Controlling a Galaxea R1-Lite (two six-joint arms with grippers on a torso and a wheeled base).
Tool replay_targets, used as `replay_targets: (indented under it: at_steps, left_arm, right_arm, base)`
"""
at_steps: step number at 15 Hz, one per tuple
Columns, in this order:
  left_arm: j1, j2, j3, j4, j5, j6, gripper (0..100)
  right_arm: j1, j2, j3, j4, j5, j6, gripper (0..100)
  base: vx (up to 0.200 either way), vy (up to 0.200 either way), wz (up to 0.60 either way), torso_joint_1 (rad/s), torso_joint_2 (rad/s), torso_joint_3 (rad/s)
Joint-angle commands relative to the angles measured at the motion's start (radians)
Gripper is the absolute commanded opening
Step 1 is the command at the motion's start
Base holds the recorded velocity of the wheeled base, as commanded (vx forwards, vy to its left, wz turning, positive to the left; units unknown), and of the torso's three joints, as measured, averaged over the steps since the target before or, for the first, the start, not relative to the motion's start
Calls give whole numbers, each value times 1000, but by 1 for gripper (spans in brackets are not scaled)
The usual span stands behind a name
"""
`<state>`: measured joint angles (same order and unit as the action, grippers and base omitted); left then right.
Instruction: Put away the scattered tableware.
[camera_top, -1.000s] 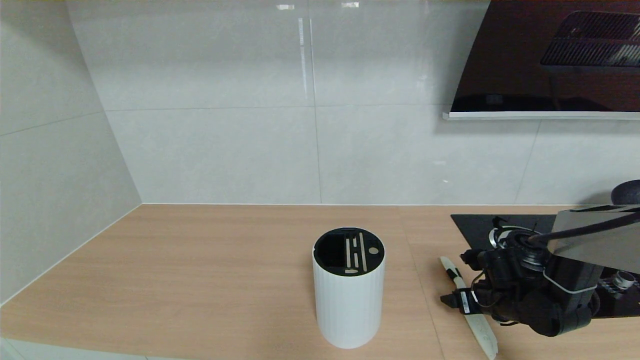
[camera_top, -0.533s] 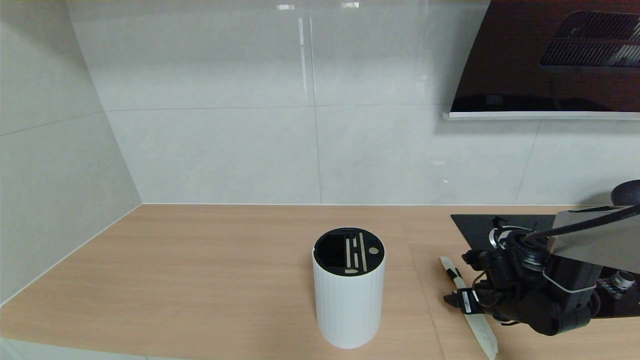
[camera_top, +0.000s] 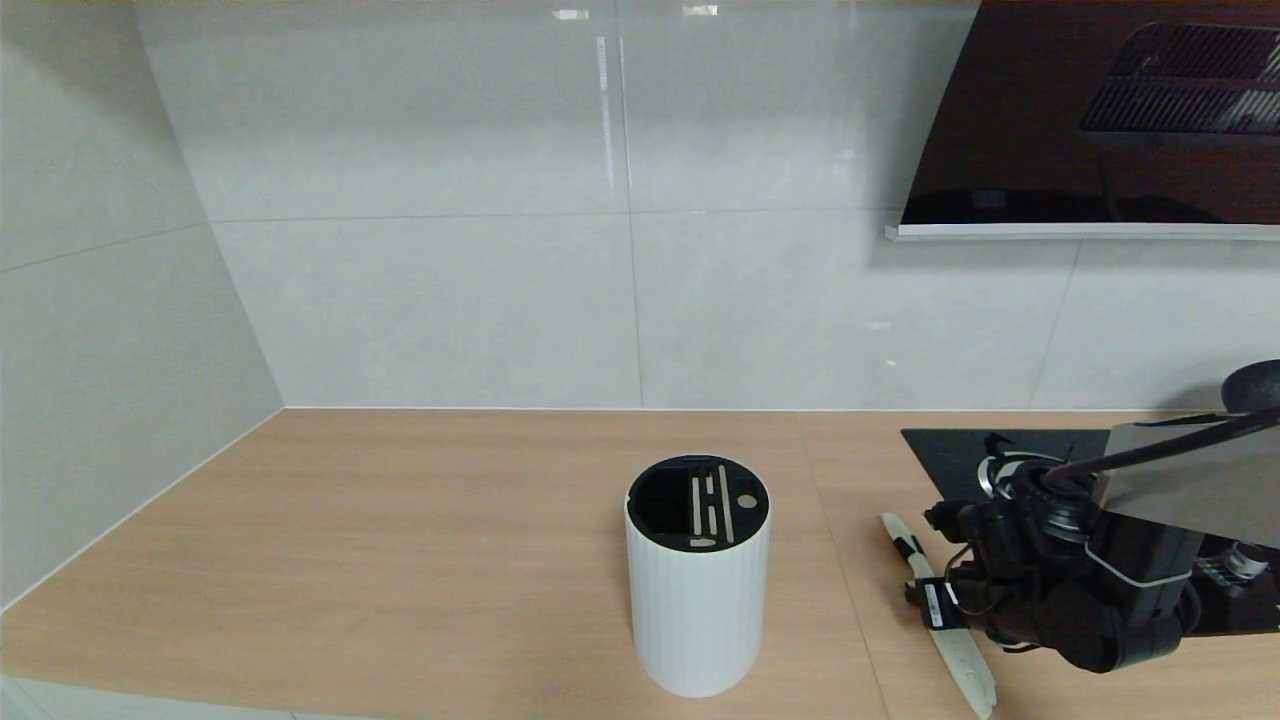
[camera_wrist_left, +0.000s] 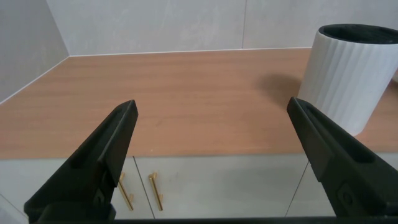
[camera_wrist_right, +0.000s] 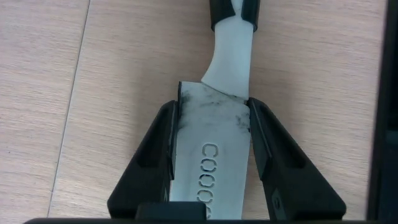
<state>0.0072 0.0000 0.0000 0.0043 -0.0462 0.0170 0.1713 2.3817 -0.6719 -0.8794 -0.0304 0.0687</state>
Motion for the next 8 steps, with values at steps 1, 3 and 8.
replay_targets:
  at_steps: [1, 3, 8]
  left_arm:
    - [0, 0, 0, 0, 0, 0, 100]
    - [0, 0, 0, 0, 0, 0, 100]
    - [0, 0, 0, 0, 0, 1, 100]
  right_arm:
    - [1, -6, 2, 2, 0, 0, 0]
    - [2, -52, 26, 2, -22, 3, 0]
    - [57, -335, 143, 3, -34, 6, 0]
  base:
    - [0, 0, 0, 0, 0, 0]
    - [0, 0, 0, 0, 0, 0]
    - [0, 0, 0, 0, 0, 0]
